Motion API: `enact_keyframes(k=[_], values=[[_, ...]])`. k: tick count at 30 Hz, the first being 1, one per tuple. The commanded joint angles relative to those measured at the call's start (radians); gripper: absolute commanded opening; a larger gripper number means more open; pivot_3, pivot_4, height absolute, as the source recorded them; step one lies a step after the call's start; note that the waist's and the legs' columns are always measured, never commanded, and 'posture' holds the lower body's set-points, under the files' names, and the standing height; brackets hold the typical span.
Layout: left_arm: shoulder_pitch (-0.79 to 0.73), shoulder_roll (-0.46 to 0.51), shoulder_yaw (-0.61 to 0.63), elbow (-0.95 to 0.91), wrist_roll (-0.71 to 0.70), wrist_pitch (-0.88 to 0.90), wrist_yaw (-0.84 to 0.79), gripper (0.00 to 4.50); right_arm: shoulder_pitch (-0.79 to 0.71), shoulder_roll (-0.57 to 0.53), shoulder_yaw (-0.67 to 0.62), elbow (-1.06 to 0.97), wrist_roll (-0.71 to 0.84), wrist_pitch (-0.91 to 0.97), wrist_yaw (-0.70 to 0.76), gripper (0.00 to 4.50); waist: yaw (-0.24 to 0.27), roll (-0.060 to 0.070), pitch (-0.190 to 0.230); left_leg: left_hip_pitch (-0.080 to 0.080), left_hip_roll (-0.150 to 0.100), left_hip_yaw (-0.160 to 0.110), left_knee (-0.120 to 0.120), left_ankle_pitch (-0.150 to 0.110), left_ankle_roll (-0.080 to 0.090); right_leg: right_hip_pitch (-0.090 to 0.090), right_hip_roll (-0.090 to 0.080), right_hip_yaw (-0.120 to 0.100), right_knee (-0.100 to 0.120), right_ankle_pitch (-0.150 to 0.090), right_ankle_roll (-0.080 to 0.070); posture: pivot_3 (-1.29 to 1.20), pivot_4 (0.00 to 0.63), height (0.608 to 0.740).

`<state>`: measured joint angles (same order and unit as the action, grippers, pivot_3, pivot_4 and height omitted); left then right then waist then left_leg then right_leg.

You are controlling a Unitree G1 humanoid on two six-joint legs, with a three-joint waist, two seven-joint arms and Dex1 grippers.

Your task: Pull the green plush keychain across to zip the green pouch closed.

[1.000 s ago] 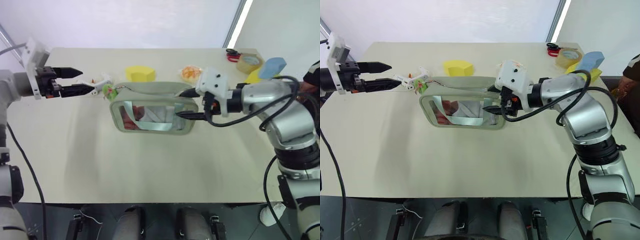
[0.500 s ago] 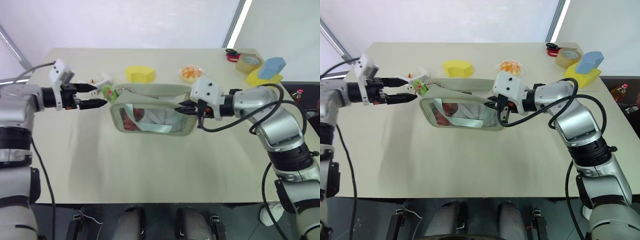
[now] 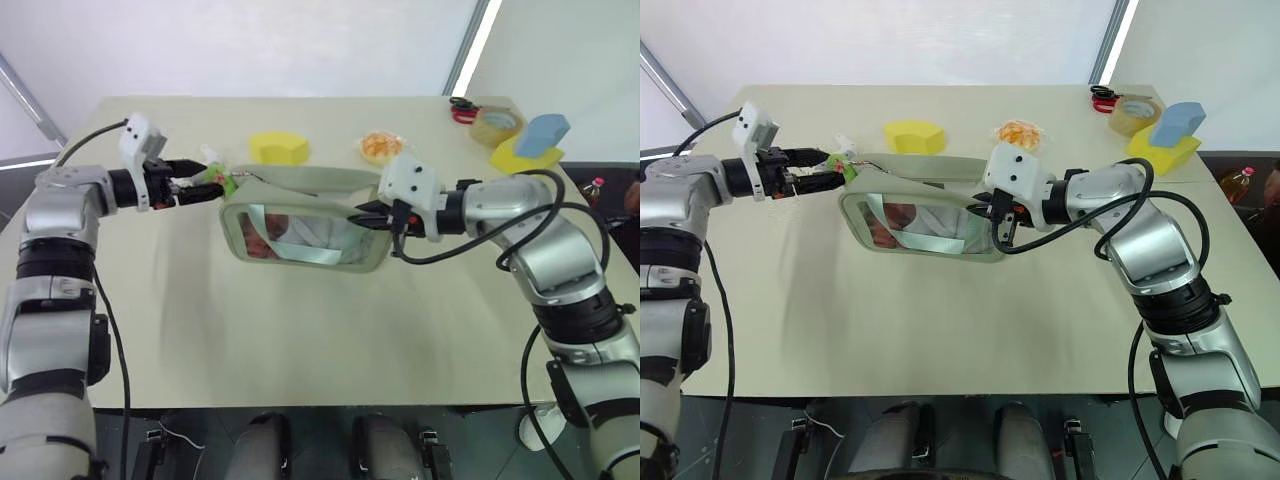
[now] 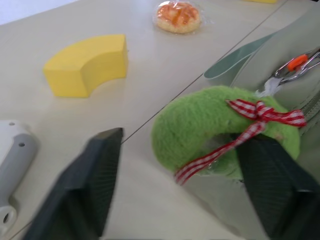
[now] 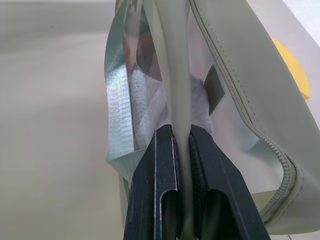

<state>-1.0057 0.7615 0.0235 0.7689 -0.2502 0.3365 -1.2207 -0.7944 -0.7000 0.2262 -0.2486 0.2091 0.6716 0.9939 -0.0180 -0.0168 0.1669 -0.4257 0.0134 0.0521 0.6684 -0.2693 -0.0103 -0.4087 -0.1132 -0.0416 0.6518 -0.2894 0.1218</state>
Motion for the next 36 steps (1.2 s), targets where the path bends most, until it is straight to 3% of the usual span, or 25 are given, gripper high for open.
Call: enact_keyframes(k=[1, 4, 8, 15, 23, 26, 29, 33, 36], values=[[-0.021, 0.012, 0.031, -0.017, -0.010, -0.016, -0.016, 1.67, 0.000, 0.004, 0.006, -0.024, 0.001, -0.001, -0.002, 0.00, 0.000, 0.000, 0.000, 0.000, 0.000, 0.000, 0.000, 0.000, 0.000, 0.000, 0.000, 0.000, 0.000, 0.000, 0.000, 0.00, 0.150, 0.740], [-0.016, 0.013, 0.034, -0.027, -0.011, -0.015, -0.018, 0.04, -0.007, 0.006, 0.007, -0.013, -0.004, -0.004, -0.004, 0.00, 0.000, 0.000, 0.000, 0.000, 0.000, 0.000, 0.000, 0.000, 0.000, 0.000, 0.000, 0.000, 0.000, 0.000, 0.000, 0.00, 0.150, 0.740], [-0.052, 0.018, 0.065, -0.067, -0.057, 0.058, -0.029, 0.01, -0.013, 0.005, 0.007, 0.000, -0.010, -0.010, -0.004, 0.00, 0.000, 0.000, 0.000, 0.000, 0.000, 0.000, 0.000, 0.000, 0.000, 0.000, 0.000, 0.000, 0.000, 0.000, 0.000, 0.00, 0.150, 0.740], [-0.045, 0.011, 0.054, -0.312, -0.160, 0.245, -0.111, 0.01, -0.022, 0.023, 0.013, 0.019, -0.018, -0.020, -0.008, 0.00, 0.000, 0.000, 0.000, 0.000, 0.000, -0.001, 0.000, 0.000, 0.000, 0.001, 0.000, 0.000, 0.000, 0.000, 0.000, 0.00, 0.150, 0.740], [-0.029, -0.072, -0.044, -0.402, -0.077, 0.144, -0.059, 0.01, -0.028, 0.054, 0.015, 0.038, -0.037, -0.026, -0.020, 0.00, -0.008, 0.000, 0.000, 0.001, 0.000, -0.001, 0.000, 0.000, 0.000, 0.001, 0.000, 0.000, 0.000, 0.000, 0.000, 0.00, 0.150, 0.740], [-0.051, -0.078, -0.025, -0.368, -0.090, 0.157, -0.049, 0.97, -0.025, 0.060, 0.013, 0.035, -0.040, -0.024, -0.023, 0.00, -0.012, 0.000, 0.000, 0.001, 0.000, -0.001, 0.000, 0.000, 0.000, 0.001, 0.000, 0.000, 0.000, 0.000, 0.000, 0.00, 0.150, 0.740], [-0.074, -0.054, -0.014, -0.362, -0.091, 0.168, -0.048, 2.62, -0.019, 0.055, 0.008, 0.032, -0.041, -0.025, -0.023, 0.00, -0.013, 0.000, 0.000, 0.001, 0.000, -0.001, 0.000, 0.000, 0.000, 0.001, 0.000, 0.000, 0.000, 0.000, 0.000, 0.00, 0.150, 0.740], [-0.087, 0.008, -0.006, -0.363, -0.091, 0.181, -0.077, 4.48, -0.018, 0.058, 0.008, 0.041, -0.042, -0.032, -0.025, 0.00, -0.017, 0.000, 0.000, 0.001, 0.000, -0.002, 0.000, 0.000, 0.000, 0.001, 0.000, 0.000, 0.000, 0.000, 0.000, 0.00, 0.150, 0.740], [-0.061, 0.089, 0.005, -0.417, -0.113, 0.228, -0.117, 4.48, -0.019, 0.066, 0.010, 0.053, -0.042, -0.045, -0.024, 0.00, -0.025, 0.000, 0.000, 0.001, 0.000, -0.002, -0.001, 0.000, 0.000, 0.001, 0.000, 0.000, 0.000, 0.000, 0.000, 0.00, 0.150, 0.740]])
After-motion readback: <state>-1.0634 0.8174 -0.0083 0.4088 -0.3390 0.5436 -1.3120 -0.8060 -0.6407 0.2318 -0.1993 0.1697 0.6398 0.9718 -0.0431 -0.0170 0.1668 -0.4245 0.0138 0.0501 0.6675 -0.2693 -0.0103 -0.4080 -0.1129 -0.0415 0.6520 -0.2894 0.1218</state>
